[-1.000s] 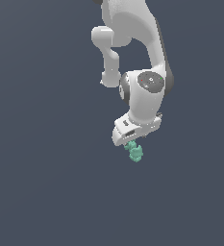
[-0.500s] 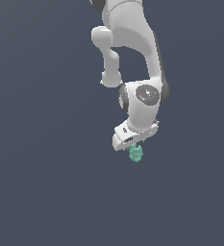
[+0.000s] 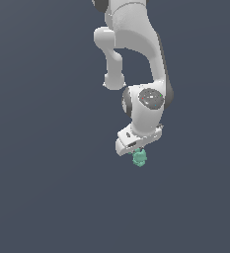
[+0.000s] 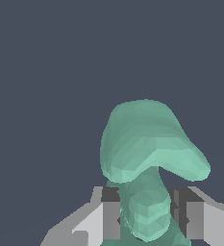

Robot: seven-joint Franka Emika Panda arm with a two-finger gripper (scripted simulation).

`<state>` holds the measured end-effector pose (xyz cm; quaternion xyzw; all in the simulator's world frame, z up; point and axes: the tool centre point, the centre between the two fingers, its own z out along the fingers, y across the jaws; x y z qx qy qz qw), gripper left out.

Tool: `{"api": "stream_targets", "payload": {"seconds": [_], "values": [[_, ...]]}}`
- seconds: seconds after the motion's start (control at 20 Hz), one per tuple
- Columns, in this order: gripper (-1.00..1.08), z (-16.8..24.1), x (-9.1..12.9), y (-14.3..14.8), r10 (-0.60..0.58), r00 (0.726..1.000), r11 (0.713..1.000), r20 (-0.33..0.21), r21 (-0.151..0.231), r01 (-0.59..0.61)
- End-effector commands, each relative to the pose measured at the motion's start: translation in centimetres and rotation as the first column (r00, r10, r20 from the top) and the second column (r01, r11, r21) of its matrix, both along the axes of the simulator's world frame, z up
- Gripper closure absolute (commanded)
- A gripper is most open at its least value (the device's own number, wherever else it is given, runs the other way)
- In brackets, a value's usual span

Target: Pick up the object and move it to a goal position.

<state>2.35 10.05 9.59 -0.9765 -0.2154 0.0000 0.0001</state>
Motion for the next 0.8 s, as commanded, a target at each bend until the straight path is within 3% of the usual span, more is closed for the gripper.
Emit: {"api": "stream_targets", "payload": {"seconds": [0.0,0.75], "values": [[1.08,0.0,0.0,0.0,0.0,1.0,1.0,0.0,0.0,0.0],[1.08,3.0,-1.4,-1.4,0.0,1.0,1.0,0.0,0.0,0.0]]}}
